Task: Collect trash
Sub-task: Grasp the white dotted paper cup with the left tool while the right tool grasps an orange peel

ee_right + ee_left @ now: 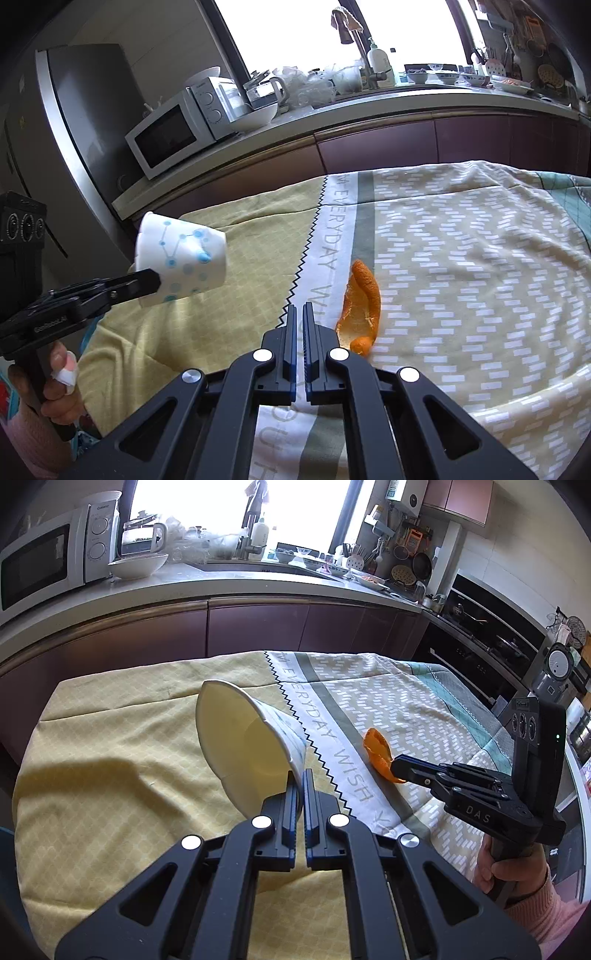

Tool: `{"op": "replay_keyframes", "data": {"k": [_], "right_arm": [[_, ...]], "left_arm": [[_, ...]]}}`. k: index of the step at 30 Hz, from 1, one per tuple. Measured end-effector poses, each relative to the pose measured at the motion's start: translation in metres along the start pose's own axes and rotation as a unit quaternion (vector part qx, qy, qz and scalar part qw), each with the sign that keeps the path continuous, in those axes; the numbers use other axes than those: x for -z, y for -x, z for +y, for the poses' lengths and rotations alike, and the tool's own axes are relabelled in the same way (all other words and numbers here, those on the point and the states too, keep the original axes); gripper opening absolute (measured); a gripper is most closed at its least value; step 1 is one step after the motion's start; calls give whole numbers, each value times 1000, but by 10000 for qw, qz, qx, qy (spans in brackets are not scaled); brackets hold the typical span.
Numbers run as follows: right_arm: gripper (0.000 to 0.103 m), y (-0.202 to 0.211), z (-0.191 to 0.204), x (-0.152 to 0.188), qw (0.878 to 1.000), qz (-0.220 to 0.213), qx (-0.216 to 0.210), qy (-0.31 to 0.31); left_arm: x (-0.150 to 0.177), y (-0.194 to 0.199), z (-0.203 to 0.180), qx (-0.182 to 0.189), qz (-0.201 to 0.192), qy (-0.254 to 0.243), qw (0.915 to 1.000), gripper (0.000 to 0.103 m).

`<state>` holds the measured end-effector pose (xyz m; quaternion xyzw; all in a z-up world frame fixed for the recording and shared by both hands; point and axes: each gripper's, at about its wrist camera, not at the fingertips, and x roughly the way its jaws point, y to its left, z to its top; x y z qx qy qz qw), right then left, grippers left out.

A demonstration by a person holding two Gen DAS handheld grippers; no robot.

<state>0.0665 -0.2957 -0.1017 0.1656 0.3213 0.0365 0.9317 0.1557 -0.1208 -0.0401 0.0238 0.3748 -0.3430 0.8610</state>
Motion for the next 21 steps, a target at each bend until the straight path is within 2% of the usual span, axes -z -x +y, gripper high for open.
{"op": "replay_keyframes", "data": {"k": [2,4,5,8,12,14,16,21], "right_arm": [[9,-1,-7,-1,9998,-10,55,-164],[35,0,-16,0,9992,-23,287,-279],[39,0,-20,0,9988,-24,385,-318],[43,-8,-32,4,9977,191,456,-459],[39,-19,-35,10,9971,408,412,-496],[21,-20,-35,11,9970,431,390,-505],[13,-20,-35,11,9970,442,359,-531],[10,-14,-26,11,9983,298,317,-400]], "left_arm": [[4,9,3,-54,-48,-21,10000,3],[7,17,7,-119,-85,-28,9999,3],[8,21,9,-132,-101,-39,9999,3],[14,30,14,-211,-124,-47,9997,3],[20,37,21,-300,-104,-33,9995,3],[22,37,24,-317,-81,-11,9995,3],[25,40,29,-338,-73,11,9994,3],[30,45,35,-408,-82,33,9991,3]]}}
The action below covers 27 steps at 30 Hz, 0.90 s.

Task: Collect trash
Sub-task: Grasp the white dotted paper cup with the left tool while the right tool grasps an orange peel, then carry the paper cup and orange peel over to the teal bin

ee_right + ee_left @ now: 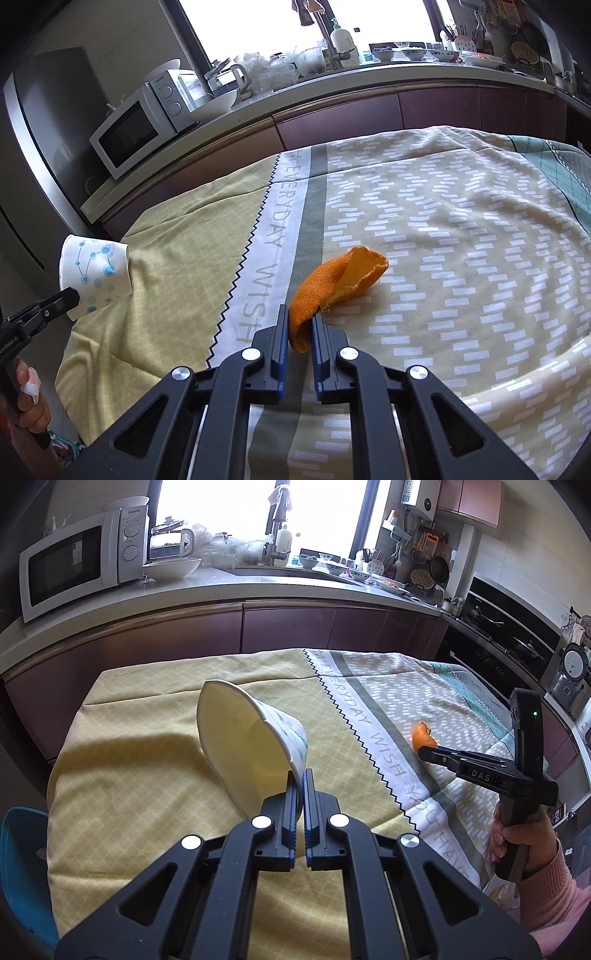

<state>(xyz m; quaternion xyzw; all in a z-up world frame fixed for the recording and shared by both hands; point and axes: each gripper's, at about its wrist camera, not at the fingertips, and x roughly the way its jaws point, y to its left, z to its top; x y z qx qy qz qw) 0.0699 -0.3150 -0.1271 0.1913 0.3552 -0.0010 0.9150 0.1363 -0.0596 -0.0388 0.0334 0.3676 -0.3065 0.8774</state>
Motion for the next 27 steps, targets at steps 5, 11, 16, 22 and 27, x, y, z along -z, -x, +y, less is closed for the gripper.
{"op": "replay_keyframes", "data": {"k": [5,11,16,22,27], "right_arm": [[9,7,19,-2,9993,-122,-290,179],[8,13,56,-3,9953,-180,-790,529],[8,15,88,-2,9895,-184,-1193,793],[8,16,121,-2,9820,-169,-1566,1046],[8,15,145,-1,9759,-123,-1807,1221]], "left_arm": [[6,9,7,-140,-23,-30,9999,3],[13,26,18,-259,-77,-4,9996,3],[18,42,27,-347,-173,59,9992,3],[23,60,38,-427,-272,169,9986,3],[28,74,49,-521,-341,243,9978,3]]}}
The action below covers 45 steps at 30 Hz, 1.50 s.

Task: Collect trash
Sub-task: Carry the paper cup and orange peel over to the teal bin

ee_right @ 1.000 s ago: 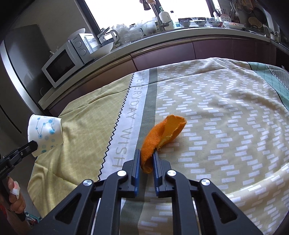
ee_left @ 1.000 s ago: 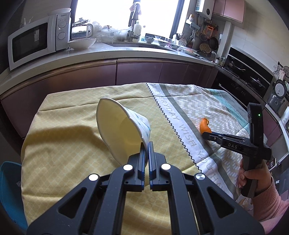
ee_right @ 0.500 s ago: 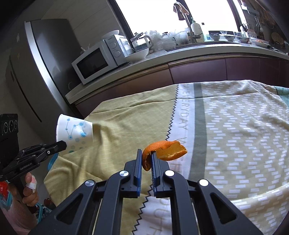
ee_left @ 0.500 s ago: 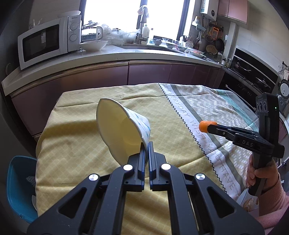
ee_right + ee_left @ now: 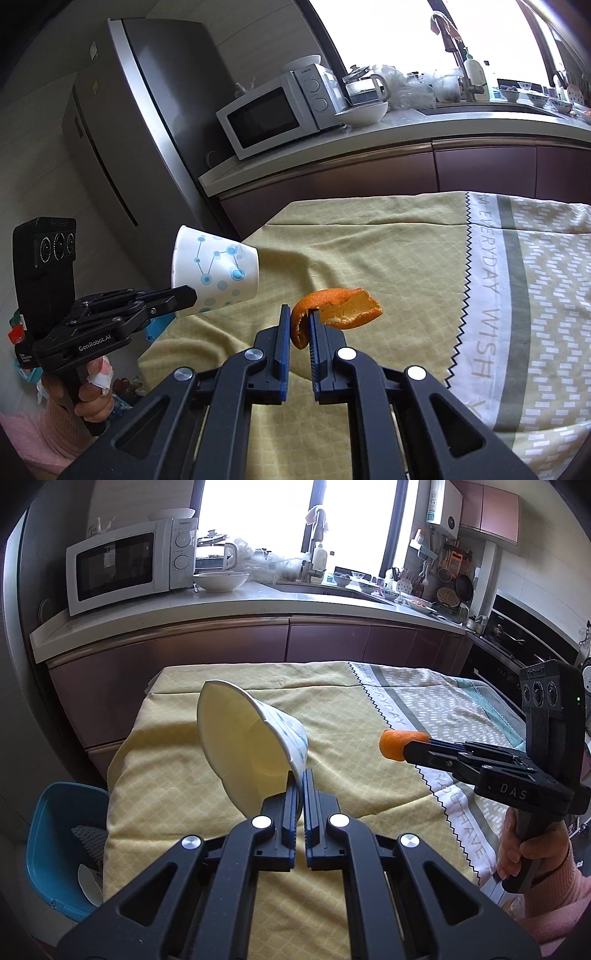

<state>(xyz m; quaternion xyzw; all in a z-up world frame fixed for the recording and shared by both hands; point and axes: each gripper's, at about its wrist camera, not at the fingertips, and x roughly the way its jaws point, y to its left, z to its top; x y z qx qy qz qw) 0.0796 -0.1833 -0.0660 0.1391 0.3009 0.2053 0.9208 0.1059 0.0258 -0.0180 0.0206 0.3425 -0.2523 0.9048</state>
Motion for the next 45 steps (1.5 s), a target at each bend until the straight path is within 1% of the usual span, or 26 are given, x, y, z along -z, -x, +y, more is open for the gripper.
{"op": "replay_keyframes", "data": {"k": [9,25,35,45], "right_arm": [[8,-19,36,-3,9988,131,-364,287],[8,-48,88,-7,9935,355,-783,744],[8,-70,125,-8,9864,557,-1130,1056],[8,-92,157,-9,9782,754,-1429,1307]], "left_arm": [[12,26,25,-192,-110,152,9996,3],[31,60,75,-587,-194,512,9968,3],[42,85,113,-940,-296,830,9917,3],[55,103,149,-1311,-317,1125,9845,3]]}}
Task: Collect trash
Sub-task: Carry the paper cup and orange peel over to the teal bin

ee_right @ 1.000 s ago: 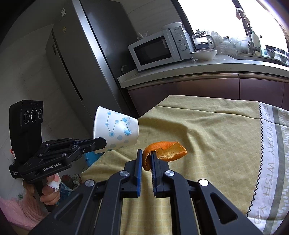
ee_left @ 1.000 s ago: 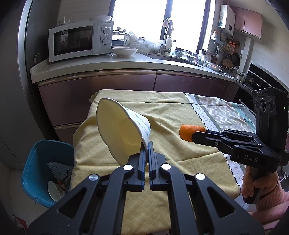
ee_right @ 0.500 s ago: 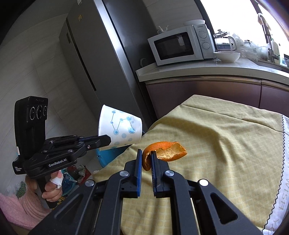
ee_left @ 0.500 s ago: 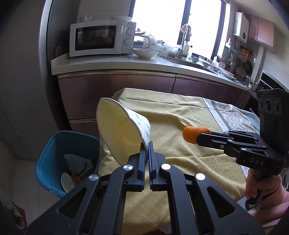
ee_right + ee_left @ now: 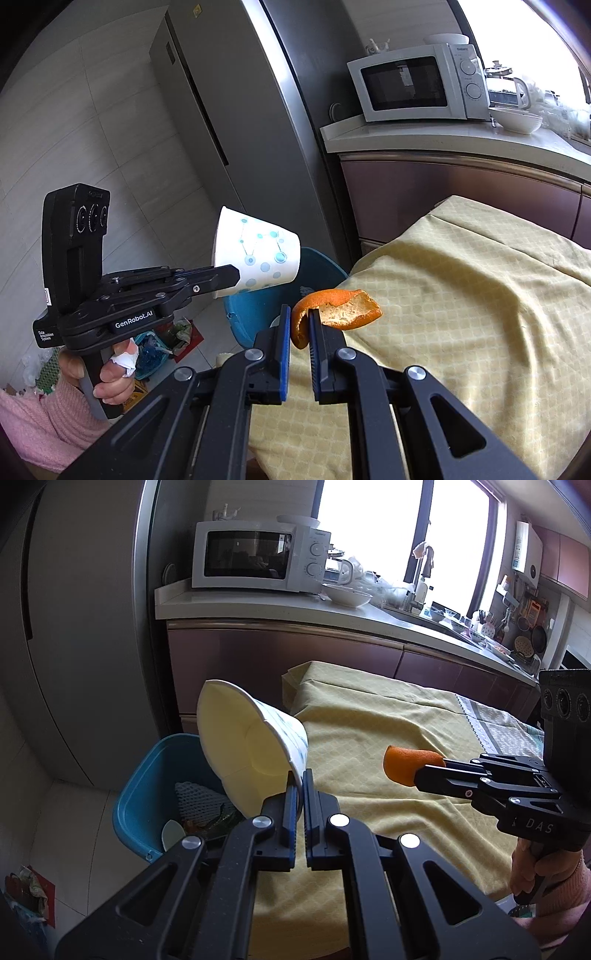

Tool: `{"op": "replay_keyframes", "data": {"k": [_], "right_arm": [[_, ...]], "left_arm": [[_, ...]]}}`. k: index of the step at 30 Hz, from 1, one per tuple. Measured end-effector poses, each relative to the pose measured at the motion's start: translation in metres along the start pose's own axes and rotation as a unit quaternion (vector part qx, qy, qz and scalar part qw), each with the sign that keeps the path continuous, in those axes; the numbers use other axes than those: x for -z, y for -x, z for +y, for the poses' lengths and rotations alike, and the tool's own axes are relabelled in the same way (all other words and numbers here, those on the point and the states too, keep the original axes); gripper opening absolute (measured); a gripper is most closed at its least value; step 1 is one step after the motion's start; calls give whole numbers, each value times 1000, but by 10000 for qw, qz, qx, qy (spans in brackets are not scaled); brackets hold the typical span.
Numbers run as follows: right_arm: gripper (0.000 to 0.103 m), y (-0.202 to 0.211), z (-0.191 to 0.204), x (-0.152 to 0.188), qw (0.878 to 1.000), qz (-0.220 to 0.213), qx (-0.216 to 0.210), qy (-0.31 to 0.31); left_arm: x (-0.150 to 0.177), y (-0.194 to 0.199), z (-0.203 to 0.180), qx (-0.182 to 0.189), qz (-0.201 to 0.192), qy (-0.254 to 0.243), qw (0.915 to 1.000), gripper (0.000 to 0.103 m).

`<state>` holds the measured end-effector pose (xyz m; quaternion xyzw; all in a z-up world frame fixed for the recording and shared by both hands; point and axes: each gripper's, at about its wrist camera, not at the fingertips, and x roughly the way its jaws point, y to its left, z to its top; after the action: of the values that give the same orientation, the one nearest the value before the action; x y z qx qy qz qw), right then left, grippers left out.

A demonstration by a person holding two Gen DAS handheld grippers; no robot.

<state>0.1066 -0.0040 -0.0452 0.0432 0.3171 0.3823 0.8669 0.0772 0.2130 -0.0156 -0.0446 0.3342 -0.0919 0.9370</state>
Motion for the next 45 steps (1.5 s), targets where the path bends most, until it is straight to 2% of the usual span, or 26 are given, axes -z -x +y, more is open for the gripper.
{"op": "replay_keyframes", "data": {"k": [14,36,45], "right_arm": [[8,-39,28,-17,9987,265,-271,327],[8,-101,35,-35,9951,756,-477,425],[8,-126,33,-39,9931,976,-483,424]], "left_arm": [[8,-8,27,-267,118,231,9993,3],[17,-27,50,-451,329,503,9972,3],[27,-46,65,-525,546,653,9950,3]]}}
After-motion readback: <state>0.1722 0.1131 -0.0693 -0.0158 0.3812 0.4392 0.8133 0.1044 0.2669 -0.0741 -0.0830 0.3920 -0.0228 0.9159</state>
